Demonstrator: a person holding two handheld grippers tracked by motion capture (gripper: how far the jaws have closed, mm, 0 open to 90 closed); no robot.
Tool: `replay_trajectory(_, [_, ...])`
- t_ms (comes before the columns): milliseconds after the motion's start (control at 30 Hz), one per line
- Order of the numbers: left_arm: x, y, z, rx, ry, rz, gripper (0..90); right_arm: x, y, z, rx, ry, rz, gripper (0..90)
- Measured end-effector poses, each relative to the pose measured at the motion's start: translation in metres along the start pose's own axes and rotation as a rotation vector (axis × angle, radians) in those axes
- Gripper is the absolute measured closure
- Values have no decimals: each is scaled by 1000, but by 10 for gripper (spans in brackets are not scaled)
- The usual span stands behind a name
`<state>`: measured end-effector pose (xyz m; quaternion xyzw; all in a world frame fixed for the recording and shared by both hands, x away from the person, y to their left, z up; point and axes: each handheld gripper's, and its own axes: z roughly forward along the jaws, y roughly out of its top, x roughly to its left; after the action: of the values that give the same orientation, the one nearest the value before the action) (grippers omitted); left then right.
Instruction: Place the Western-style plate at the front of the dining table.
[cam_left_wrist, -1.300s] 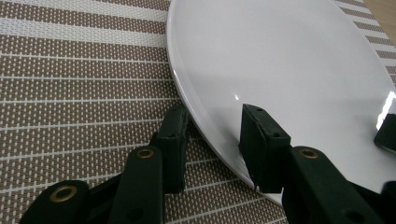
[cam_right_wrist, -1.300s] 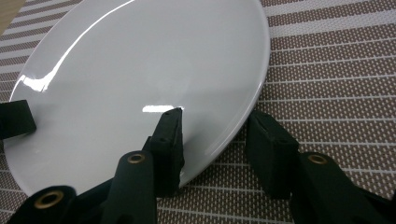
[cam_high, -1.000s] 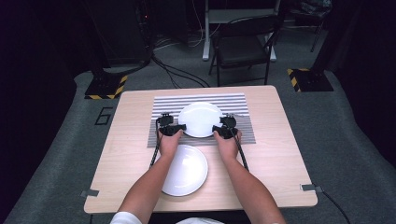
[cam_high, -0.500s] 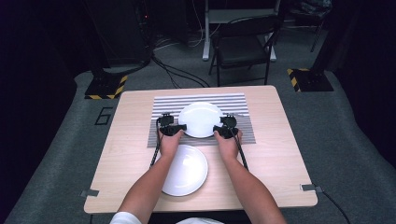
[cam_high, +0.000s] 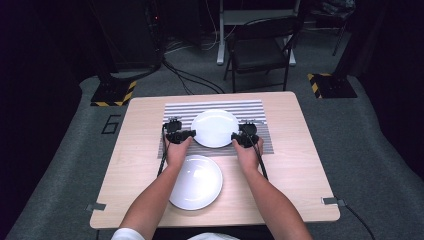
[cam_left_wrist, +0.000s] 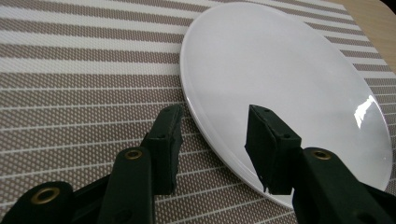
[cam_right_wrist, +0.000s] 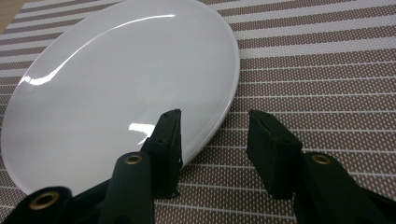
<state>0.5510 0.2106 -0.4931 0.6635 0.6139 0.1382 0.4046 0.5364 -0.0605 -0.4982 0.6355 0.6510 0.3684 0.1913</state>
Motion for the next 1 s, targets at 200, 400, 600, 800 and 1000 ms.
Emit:
replay_trajectory(200, [-2, 2, -5, -10, 8, 3, 530, -1, 2, -9, -13, 2, -20, 536])
replay_trajectory(400, [-3, 5, -14, -19, 16, 56, 521, 1, 3, -15, -15, 14, -41, 528])
replay_trajectory(600, [0, 6, -23, -20, 18, 96, 521, 1, 5, -24, -28, 21, -52, 522])
replay_trajectory(800, [4, 9, -40, -35, 15, 124, 526, 0, 8, -37, -44, 33, -62, 518])
replay_trajectory(1000, [15, 10, -58, -50, 8, 125, 517, -1, 9, -51, -54, 53, -83, 509])
